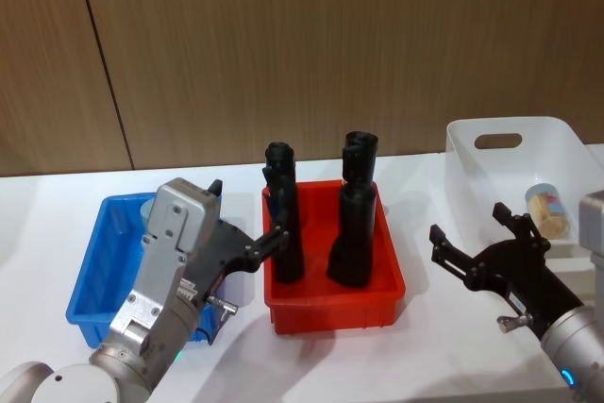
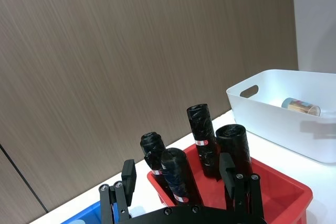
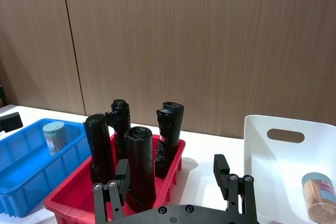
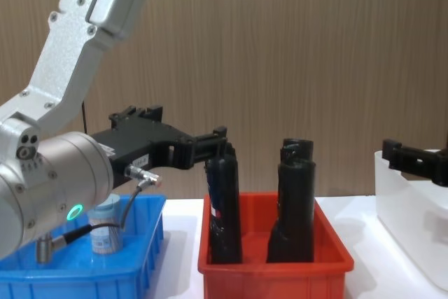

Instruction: Pick the cotton swabs from the blue box and place them into the white box.

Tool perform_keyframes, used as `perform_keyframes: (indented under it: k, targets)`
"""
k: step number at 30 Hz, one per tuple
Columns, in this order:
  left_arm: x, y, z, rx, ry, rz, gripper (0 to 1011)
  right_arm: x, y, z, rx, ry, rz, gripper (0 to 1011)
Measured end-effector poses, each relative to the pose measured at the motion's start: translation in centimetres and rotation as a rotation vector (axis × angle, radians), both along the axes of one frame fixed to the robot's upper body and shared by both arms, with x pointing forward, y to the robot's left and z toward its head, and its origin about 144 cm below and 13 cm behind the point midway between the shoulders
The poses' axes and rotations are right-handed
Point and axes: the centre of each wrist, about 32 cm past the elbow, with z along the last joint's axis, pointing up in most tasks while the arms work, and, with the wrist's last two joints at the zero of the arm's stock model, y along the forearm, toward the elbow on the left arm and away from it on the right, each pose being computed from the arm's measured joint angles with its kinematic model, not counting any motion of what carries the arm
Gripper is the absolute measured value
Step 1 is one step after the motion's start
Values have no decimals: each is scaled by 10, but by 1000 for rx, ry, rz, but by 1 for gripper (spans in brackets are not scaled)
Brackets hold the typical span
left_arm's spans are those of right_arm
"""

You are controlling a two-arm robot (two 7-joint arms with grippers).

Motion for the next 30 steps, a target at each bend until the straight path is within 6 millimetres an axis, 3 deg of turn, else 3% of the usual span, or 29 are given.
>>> perform_keyframes:
  k: [16, 30]
  targets:
    - [0, 0, 0, 0, 1, 0, 1004, 5, -5, -2, 2, 13, 22, 1001]
    - [0, 0, 0, 0, 1, 0, 1004, 34, -23, -13, 4, 80, 153, 1002]
